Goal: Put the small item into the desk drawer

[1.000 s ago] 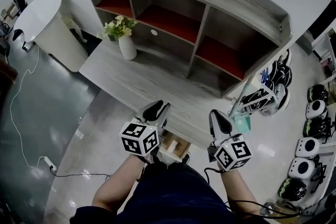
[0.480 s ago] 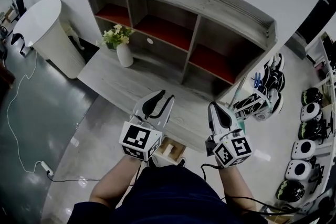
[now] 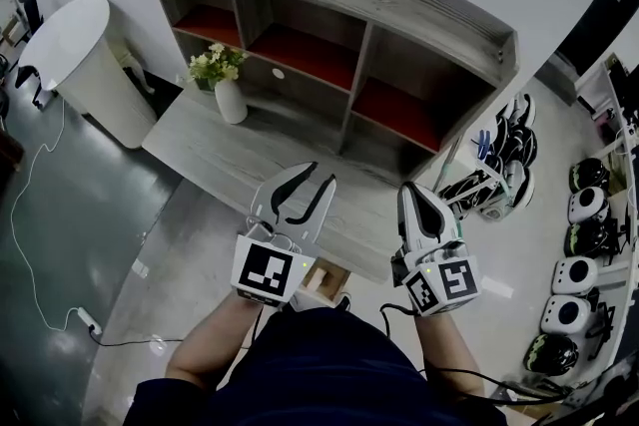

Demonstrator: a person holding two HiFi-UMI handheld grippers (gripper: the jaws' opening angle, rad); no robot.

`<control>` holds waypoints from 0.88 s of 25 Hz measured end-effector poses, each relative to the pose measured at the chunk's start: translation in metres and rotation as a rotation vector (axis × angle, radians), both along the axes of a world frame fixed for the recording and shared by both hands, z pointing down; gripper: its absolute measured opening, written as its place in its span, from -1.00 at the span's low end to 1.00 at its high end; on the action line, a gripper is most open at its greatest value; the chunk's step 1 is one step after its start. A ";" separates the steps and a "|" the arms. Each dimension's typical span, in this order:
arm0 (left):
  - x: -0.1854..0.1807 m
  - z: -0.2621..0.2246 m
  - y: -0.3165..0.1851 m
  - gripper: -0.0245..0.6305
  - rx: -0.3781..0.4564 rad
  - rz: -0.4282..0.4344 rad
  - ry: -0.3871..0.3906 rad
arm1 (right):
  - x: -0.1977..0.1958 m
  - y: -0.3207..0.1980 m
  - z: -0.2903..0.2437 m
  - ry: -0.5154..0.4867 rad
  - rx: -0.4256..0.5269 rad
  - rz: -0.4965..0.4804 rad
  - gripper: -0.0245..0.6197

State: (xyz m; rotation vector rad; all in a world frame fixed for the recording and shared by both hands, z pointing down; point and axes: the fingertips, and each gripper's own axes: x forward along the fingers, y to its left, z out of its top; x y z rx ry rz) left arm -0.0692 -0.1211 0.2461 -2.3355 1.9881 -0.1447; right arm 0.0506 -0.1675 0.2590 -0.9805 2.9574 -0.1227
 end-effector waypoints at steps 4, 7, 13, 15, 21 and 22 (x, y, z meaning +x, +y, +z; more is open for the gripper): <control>0.008 -0.003 0.002 -0.60 0.025 0.005 -0.047 | -0.002 0.004 -0.008 0.066 0.102 0.022 -0.90; 0.006 0.000 0.003 -0.60 0.013 0.005 -0.029 | -0.004 0.006 -0.006 0.077 0.115 0.021 -0.90; 0.009 0.006 0.001 -0.60 -0.011 0.013 -0.023 | -0.005 0.006 -0.005 0.090 0.125 0.015 -0.90; 0.009 0.006 0.000 -0.60 -0.012 0.015 -0.020 | -0.005 0.006 -0.006 0.092 0.131 0.013 -0.90; 0.010 0.009 0.000 -0.60 -0.025 0.013 -0.014 | -0.003 0.007 -0.005 0.096 0.133 0.011 -0.90; 0.010 0.010 0.000 -0.60 -0.028 0.012 -0.012 | -0.003 0.007 -0.004 0.099 0.129 0.011 -0.90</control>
